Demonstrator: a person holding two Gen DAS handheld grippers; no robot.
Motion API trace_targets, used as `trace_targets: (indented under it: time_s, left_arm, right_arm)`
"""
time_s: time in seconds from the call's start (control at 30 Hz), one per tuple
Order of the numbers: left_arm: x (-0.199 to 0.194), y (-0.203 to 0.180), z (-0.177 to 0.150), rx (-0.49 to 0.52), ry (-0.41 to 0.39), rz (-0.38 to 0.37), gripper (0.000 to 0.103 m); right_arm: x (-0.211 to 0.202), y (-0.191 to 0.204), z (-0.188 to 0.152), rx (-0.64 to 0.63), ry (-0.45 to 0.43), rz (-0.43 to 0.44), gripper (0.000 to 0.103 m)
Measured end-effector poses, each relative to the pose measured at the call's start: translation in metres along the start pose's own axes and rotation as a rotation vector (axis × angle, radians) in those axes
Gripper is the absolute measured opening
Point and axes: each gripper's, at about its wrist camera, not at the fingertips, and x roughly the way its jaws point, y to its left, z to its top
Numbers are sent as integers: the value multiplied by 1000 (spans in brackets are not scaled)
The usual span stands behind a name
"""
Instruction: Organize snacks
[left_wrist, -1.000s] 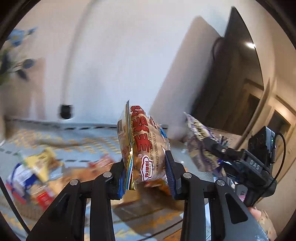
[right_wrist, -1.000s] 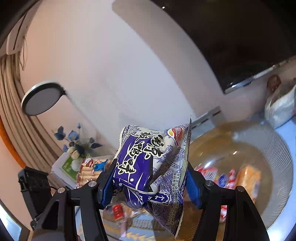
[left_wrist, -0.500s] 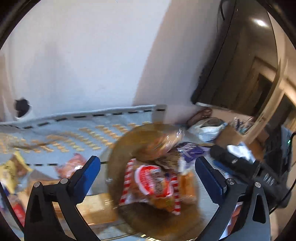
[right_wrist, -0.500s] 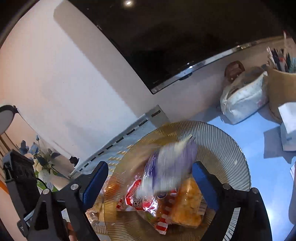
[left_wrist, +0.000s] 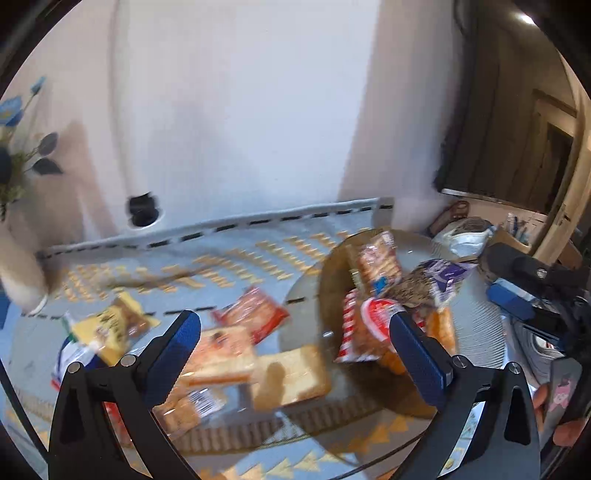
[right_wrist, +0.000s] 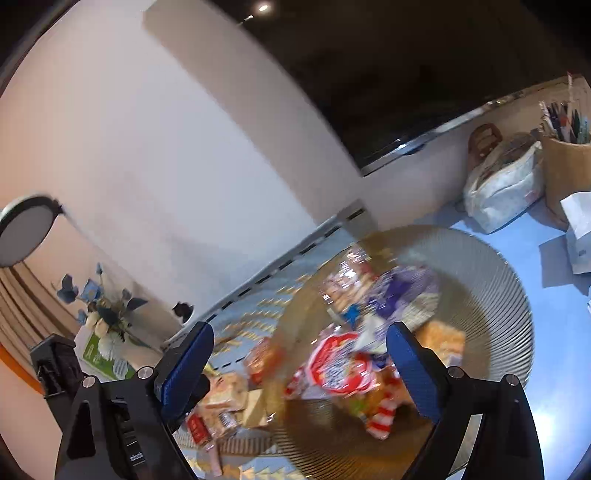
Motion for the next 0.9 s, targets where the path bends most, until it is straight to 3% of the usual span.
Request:
trace_targets:
  time_s: [0.53,0.8,0.9]
  left_arm:
    - [-47,146,-17,-176,2,147,102]
    - [-34,220,-41,-246,60,195,102]
    - [-24,238,-50,-275,77,182,102]
  right_arm:
    - [53,129,-77,-246,147,14,94]
    - [93,172,-133,-410,263,28,94]
    - [109,184,-150,-463,294,26,94]
